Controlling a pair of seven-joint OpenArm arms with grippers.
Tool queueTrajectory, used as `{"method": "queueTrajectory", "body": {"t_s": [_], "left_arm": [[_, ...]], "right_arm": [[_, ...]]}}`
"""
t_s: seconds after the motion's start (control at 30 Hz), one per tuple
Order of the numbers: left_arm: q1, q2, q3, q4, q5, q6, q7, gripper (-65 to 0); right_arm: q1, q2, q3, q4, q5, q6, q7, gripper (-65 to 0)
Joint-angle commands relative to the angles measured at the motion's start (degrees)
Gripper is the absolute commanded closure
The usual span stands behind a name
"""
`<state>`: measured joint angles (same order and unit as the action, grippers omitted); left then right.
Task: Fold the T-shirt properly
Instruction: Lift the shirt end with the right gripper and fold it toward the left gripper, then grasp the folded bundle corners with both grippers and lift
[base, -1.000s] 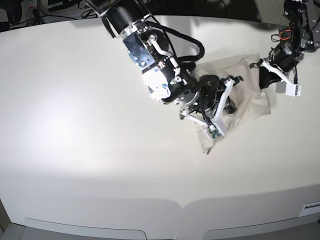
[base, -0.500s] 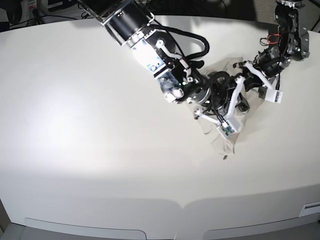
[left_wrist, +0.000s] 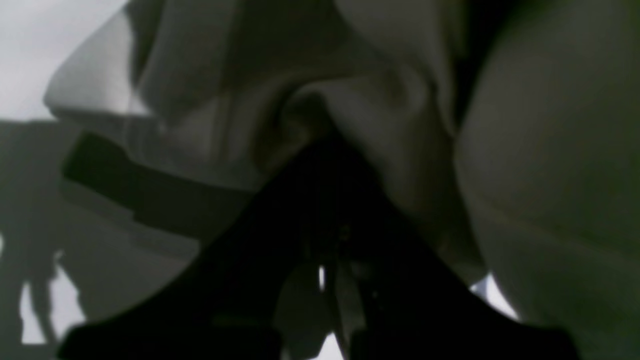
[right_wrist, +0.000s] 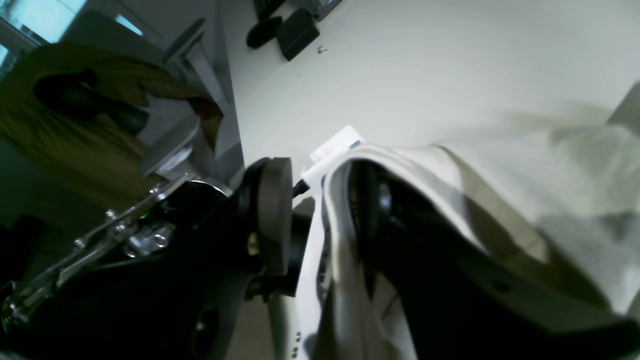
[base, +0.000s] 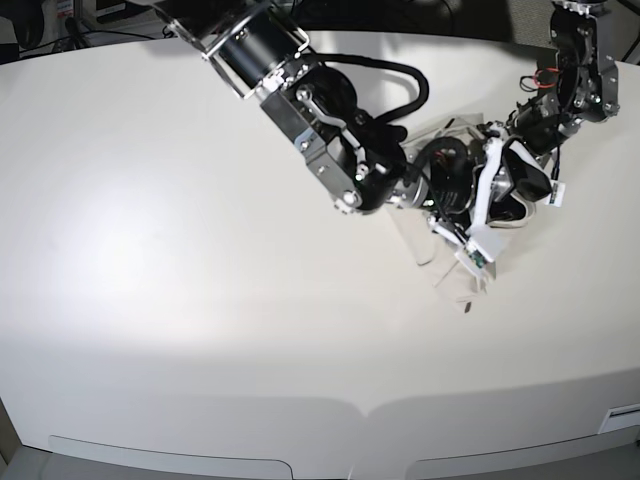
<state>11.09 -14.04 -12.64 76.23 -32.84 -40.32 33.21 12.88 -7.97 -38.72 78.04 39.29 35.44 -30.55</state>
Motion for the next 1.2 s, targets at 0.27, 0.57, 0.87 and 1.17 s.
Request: {"method": "queueTrajectory", "body": {"t_s": [0.27, 0.57, 0.87, 1.17], "left_arm": [[0.0, -3.15, -0.11, 0.37, 1.27, 0.32, 1.46, 0.0], [-0.02, -3.58, -0.11, 0.37, 1.31, 0.32, 1.09, 0.0], [0.02, -15.3, -0.11, 0.37, -3.13, 9.07, -4.74, 0.0], [0.2, -20.24, -0.11, 5.53, -13.09, 9.07, 1.62, 0.0]], "right_arm": [[4.28, -1.03, 1.31, 2.01, 5.49, 3.04, -1.05, -21.9], [5.03, -1.03, 1.42, 2.49, 5.92, 3.37, -2.89, -21.9], [5.2, -1.03, 14.08, 5.95, 1.7, 2.93, -12.79, -11.3], [3.3, -1.03, 20.76, 5.81, -2.67, 2.99, -25.97, 0.0]]}}
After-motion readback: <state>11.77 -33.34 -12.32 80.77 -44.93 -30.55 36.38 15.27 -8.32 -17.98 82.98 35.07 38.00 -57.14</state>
